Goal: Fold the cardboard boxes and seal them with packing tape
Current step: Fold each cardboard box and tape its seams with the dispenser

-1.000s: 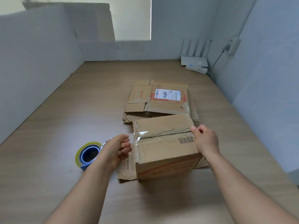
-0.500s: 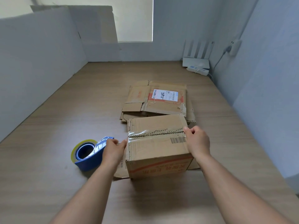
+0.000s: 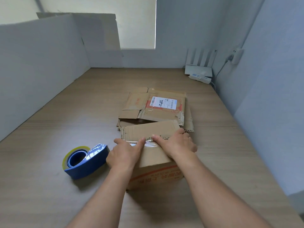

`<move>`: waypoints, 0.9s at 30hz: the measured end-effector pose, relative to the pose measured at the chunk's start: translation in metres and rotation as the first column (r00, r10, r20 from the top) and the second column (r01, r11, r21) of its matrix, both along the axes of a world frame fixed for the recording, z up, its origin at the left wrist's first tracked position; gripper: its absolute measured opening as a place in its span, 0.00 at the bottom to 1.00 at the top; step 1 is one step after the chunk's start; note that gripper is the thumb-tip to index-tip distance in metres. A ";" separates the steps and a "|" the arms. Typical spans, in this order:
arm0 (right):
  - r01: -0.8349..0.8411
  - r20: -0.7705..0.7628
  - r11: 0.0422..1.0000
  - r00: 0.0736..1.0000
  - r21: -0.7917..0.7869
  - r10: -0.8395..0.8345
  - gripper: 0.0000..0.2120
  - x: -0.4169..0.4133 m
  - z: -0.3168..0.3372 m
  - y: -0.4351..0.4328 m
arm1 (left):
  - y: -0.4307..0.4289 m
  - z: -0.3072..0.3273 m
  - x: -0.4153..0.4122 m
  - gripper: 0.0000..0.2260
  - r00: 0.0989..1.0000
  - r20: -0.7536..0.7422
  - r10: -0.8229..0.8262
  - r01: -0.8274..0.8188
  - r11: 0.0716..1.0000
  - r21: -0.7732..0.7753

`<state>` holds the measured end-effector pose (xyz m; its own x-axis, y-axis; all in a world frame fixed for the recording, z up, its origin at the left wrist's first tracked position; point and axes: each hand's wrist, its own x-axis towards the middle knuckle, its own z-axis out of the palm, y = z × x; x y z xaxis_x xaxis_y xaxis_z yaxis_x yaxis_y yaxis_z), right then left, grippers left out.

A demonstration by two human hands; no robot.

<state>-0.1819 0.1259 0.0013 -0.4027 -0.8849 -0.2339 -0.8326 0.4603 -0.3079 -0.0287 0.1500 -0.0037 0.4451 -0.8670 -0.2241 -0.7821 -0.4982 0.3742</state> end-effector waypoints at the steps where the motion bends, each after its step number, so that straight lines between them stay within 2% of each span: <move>1: -0.009 -0.020 1.000 1.000 -0.025 0.009 0.53 -0.002 -0.002 -0.003 | -0.002 -0.001 0.000 0.39 1.000 0.022 0.005 -0.004 1.000 -0.018; 2: -0.024 -0.014 0.998 1.000 -0.054 0.023 0.47 -0.008 -0.003 -0.006 | -0.003 -0.002 0.001 0.34 1.000 0.025 0.010 -0.009 0.999 -0.036; 4: -0.055 0.105 0.991 0.992 -0.124 0.068 0.33 -0.026 -0.008 -0.011 | -0.004 -0.006 0.007 0.27 0.999 -0.019 0.026 -0.027 0.997 -0.067; 6: -0.071 0.249 0.976 0.961 -0.208 0.123 0.20 -0.043 -0.014 -0.013 | -0.004 -0.009 0.012 0.24 0.997 -0.074 0.031 -0.038 0.995 -0.093; 7: -0.077 0.271 0.968 0.952 -0.239 0.143 0.19 -0.047 -0.015 -0.013 | -0.004 -0.009 0.014 0.24 0.995 -0.091 0.027 -0.037 0.993 -0.109; 10: -0.110 0.241 0.956 0.954 -0.272 0.179 0.19 -0.052 -0.014 -0.012 | 0.000 -0.005 0.017 0.24 0.989 -0.147 -0.005 -0.016 0.990 -0.141; 11: -0.134 0.235 0.957 0.952 -0.259 0.197 0.19 -0.055 -0.014 -0.013 | 0.002 -0.006 0.021 0.23 0.974 -0.226 -0.014 -0.018 0.990 -0.142; 13: -0.164 0.259 0.969 0.943 -0.185 0.209 0.20 -0.061 -0.011 -0.013 | 0.014 -0.006 0.029 0.22 0.880 -0.472 -0.039 -0.011 0.995 -0.103; 15: -0.173 0.264 0.981 0.945 -0.088 0.190 0.22 -0.061 -0.010 -0.008 | 0.026 -0.010 0.033 0.24 0.808 -0.584 -0.074 0.050 0.997 -0.057; 18: -0.111 0.133 0.994 0.985 0.015 0.108 0.26 -0.043 -0.009 0.002 | 0.039 -0.016 0.026 0.27 0.798 -0.601 -0.048 0.021 0.998 -0.052; 21: -0.036 0.005 0.999 0.999 0.004 0.036 0.30 -0.025 -0.003 0.009 | 0.055 -0.016 0.014 0.29 0.798 -0.602 -0.018 -0.051 0.994 -0.098; 25: -0.097 -0.099 0.993 0.990 0.067 0.103 0.43 0.002 -0.005 0.030 | 0.072 -0.019 0.001 0.29 0.781 -0.624 0.036 -0.146 0.981 -0.126; 27: -0.141 -0.110 0.988 0.983 0.056 0.147 0.45 0.013 -0.008 0.041 | 0.076 -0.018 -0.002 0.29 0.753 -0.657 0.042 -0.167 0.978 -0.128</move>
<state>-0.1692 0.1673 -0.0067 -0.2984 -0.9243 -0.2378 -0.9195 0.3453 -0.1880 -0.0311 0.2263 -0.0219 0.3372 -0.8749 -0.3476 -0.2676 -0.4431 0.8556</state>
